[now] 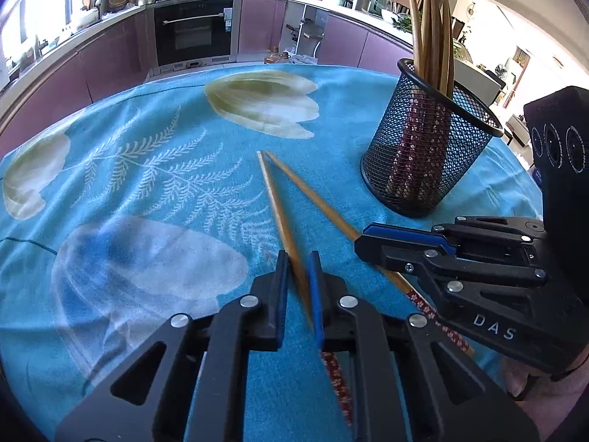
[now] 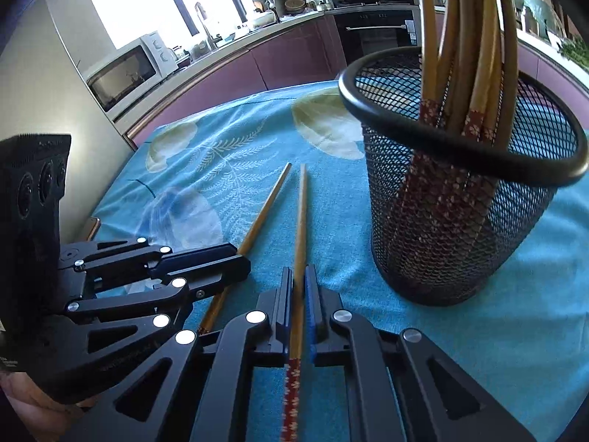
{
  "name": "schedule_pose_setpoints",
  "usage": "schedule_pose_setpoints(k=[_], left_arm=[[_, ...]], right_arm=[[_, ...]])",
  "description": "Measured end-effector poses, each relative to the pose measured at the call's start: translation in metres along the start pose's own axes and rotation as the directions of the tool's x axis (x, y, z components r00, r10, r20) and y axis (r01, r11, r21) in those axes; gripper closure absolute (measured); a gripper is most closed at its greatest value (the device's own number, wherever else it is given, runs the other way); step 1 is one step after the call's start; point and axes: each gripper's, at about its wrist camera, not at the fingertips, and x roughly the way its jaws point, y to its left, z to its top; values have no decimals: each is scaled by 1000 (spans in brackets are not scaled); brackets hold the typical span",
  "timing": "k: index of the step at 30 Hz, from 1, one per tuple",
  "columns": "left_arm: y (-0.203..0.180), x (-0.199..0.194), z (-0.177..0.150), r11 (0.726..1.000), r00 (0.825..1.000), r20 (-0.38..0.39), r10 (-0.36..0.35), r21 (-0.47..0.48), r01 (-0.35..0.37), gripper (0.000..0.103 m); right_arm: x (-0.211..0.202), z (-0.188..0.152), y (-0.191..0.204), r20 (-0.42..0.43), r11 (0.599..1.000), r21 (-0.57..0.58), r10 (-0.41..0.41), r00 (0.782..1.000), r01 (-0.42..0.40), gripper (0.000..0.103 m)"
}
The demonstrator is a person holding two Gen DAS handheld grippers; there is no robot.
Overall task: Organize utensils
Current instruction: 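Grasp a chopstick with the left tool while the right tool grasps the other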
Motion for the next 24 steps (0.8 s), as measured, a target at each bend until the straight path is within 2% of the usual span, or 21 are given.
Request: schedule_pose_setpoints(k=[11, 16, 24], left_arm=[[-4, -10, -14, 1000, 1000, -5, -14, -21, 14, 95], [-8, -12, -20, 1000, 1000, -20, -17, -7, 17, 95], [-12, -5, -11, 1000, 1000, -23, 3, 31, -3, 88]], right_arm=[[-12, -7, 5, -4, 999, -21, 36, 999, -36, 97], [-8, -12, 7, -27, 999, -40, 12, 1000, -14, 96], [-5, -13, 15, -11, 994, -102, -39, 999, 38, 96]])
